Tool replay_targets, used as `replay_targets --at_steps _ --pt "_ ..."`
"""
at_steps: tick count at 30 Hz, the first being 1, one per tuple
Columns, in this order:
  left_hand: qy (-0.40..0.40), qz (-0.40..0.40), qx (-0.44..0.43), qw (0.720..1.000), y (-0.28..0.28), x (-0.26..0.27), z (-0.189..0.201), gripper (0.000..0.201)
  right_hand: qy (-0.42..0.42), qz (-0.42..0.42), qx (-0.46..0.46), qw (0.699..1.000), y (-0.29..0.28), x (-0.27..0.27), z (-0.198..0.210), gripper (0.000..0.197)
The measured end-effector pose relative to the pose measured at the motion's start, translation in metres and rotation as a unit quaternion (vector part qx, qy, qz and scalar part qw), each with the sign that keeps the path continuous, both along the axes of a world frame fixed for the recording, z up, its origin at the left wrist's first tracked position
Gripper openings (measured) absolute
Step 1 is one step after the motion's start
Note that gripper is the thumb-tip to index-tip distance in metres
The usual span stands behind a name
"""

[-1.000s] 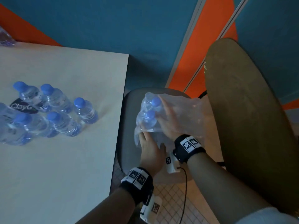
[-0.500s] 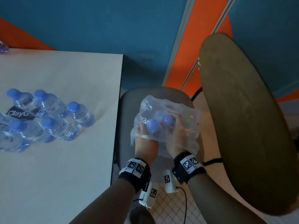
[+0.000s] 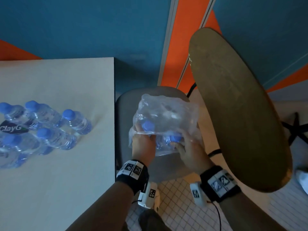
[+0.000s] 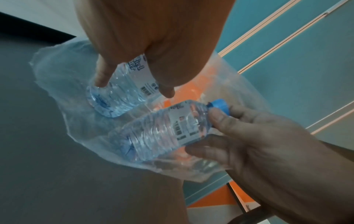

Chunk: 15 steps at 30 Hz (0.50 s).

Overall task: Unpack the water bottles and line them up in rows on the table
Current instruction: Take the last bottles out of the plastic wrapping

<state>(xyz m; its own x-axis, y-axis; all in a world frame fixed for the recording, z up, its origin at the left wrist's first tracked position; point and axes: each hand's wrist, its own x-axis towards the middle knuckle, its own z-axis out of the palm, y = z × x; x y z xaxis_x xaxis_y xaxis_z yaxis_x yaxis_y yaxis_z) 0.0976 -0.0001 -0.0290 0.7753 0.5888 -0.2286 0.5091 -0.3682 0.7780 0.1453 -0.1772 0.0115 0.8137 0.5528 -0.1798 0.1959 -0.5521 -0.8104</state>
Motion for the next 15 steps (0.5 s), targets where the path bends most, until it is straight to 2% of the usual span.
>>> replay_targets --at_steps 2,6,11,15 --pt "-0.019 0.023 -0.034 0.999 0.002 -0.004 0.000 0.059 0.013 0.007 -0.032 0.999 0.007 0.024 0.005 0.039" --pt "-0.009 -0.028 0.006 1.000 -0.001 -0.023 0.019 0.059 0.002 0.007 -0.053 0.999 0.013 0.043 0.009 0.036" --pt "-0.055 -0.075 0.017 0.996 -0.004 -0.052 0.031 0.056 -0.102 -0.019 -0.004 0.995 0.002 -0.001 0.002 0.040" --pt "-0.061 -0.111 -0.019 0.992 0.005 -0.078 0.042 0.057 -0.063 -0.039 0.030 0.997 -0.024 -0.036 0.010 0.045"
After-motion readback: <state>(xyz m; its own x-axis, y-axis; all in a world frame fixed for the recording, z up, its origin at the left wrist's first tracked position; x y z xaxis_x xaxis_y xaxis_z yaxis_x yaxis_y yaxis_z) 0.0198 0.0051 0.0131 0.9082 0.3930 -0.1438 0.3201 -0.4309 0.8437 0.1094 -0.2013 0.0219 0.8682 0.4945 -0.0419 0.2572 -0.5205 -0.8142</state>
